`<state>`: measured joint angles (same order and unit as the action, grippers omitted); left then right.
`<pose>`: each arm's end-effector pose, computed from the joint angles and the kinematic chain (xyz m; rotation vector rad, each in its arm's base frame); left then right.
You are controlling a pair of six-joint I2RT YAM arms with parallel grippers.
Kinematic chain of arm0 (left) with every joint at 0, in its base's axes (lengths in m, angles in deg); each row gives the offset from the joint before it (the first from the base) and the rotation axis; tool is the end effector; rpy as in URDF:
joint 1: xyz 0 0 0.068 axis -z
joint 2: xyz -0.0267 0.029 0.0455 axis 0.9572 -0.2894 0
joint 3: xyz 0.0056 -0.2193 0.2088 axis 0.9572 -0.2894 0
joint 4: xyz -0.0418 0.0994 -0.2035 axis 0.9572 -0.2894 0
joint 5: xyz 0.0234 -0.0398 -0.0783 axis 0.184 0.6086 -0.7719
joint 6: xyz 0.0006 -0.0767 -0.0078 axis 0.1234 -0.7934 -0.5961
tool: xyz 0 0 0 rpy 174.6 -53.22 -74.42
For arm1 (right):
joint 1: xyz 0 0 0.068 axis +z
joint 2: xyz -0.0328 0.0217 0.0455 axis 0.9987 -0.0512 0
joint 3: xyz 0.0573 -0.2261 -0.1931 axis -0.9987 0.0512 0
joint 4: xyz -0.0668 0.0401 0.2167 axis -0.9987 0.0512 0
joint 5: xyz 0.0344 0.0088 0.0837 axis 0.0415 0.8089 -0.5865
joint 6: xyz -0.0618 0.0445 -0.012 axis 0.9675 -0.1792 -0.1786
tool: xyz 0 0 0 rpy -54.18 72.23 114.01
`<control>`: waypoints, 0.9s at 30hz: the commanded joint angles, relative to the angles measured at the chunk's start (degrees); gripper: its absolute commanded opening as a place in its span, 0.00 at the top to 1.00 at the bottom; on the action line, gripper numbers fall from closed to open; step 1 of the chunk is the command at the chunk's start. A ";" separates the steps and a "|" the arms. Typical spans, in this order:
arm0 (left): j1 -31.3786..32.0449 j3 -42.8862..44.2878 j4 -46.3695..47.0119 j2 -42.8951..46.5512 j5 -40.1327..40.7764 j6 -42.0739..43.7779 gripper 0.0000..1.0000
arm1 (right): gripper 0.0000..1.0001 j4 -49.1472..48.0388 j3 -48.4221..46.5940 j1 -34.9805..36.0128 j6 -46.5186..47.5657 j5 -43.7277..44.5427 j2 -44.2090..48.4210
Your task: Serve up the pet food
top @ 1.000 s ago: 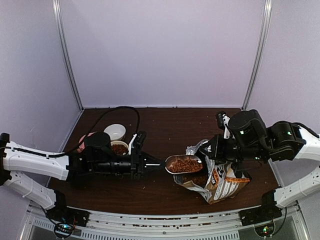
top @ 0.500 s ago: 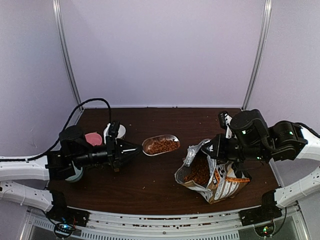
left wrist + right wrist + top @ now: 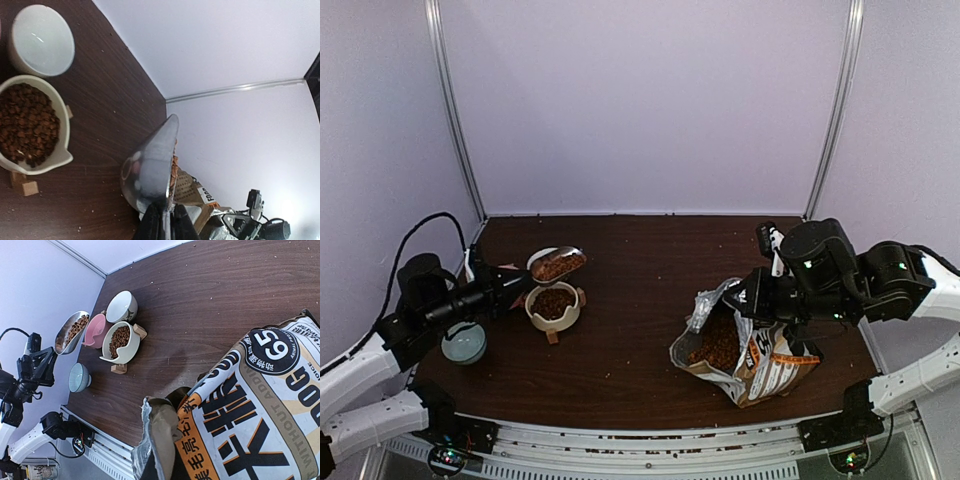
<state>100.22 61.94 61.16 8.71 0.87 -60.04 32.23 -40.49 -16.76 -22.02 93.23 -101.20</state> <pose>0.1114 -0.0814 0.2787 -0.6310 1.9279 -1.5905 0.0803 0.1705 0.3578 -0.0367 2.3871 0.8999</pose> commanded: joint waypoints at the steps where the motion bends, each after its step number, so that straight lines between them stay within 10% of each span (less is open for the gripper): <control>1: -9.81 -3.13 -1.94 4.31 -6.12 1.37 1.00 | 1.00 1.05 -0.89 -0.66 0.24 4.12 0.98; 14: -35.35 -6.09 -4.35 4.37 -15.49 7.16 1.00 | 1.00 1.46 -1.32 -0.68 0.66 4.13 0.93; 27: -43.23 -1.02 -13.16 -0.47 -13.30 19.20 1.00 | 1.00 1.06 -0.95 -0.72 0.50 4.16 1.30</control>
<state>58.06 57.02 48.35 8.80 -12.75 -46.45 32.23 -40.49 -16.83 -21.80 93.23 -101.20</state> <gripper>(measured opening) 0.108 0.017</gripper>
